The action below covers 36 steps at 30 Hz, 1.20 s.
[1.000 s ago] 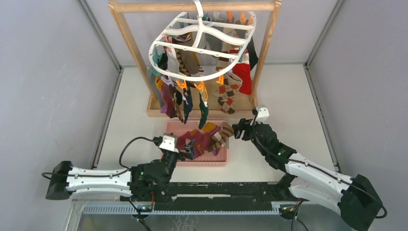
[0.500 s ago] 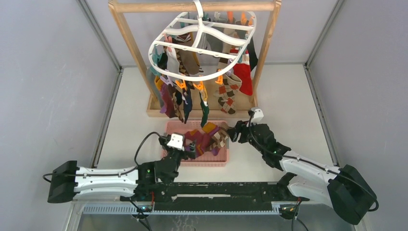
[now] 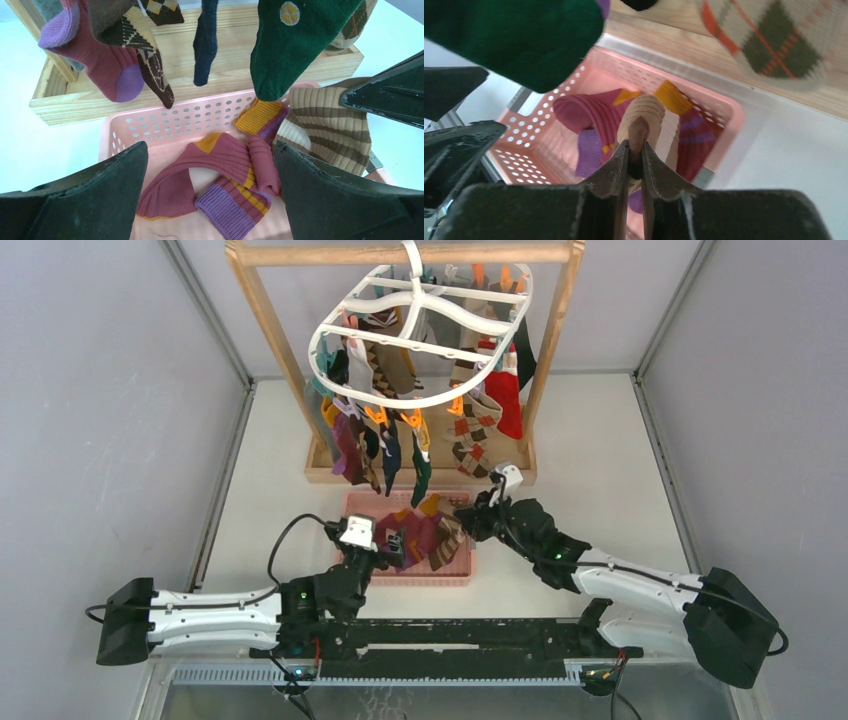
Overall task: Remove the socks clipped to the hanger
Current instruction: Place the sock in the bin, then remove the sock from the hanger.
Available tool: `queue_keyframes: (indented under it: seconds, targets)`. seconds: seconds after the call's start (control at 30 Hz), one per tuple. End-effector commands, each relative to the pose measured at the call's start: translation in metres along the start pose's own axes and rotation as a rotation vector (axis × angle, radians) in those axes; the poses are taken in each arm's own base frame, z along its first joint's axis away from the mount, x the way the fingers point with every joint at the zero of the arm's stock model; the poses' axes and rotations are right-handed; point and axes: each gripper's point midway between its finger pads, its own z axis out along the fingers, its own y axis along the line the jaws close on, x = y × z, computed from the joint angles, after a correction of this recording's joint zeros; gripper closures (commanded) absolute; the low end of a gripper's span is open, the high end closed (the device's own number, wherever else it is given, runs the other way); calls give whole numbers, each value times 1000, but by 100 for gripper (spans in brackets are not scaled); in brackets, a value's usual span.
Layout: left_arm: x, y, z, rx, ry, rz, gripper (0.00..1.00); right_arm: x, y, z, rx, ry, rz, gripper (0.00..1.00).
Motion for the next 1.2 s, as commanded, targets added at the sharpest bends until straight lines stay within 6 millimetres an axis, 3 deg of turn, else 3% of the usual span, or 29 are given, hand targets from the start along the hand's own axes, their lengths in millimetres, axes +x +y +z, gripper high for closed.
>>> queue_keyframes:
  seconds: [0.0, 0.17, 0.23, 0.33, 0.4, 0.6, 0.83, 1.17]
  targets:
    - [3, 2, 1, -9, -6, -32, 1, -24, 32, 11, -49, -60, -71, 81]
    - [3, 6, 1, -24, -10, -42, 1, 0, 49, 30, -83, 14, -111, 79]
    - [3, 7, 1, -28, -10, -45, 1, 14, 51, 39, -88, 57, -120, 70]
    - [3, 10, 0, -35, -12, -51, 1, 29, 49, 47, -75, 98, -136, 46]
    - [3, 12, 0, -41, -11, -53, 1, 32, 45, 47, -45, 103, -143, 41]
    - [4, 16, 1, -60, -11, -52, 1, 6, 56, 27, -30, 26, -190, 32]
    - [3, 21, -1, -69, -17, -66, 1, -22, 78, -3, -51, -70, -229, 30]
    - [9, 50, 0, -165, -21, -133, 0, -39, 143, -30, -216, -207, -280, 33]
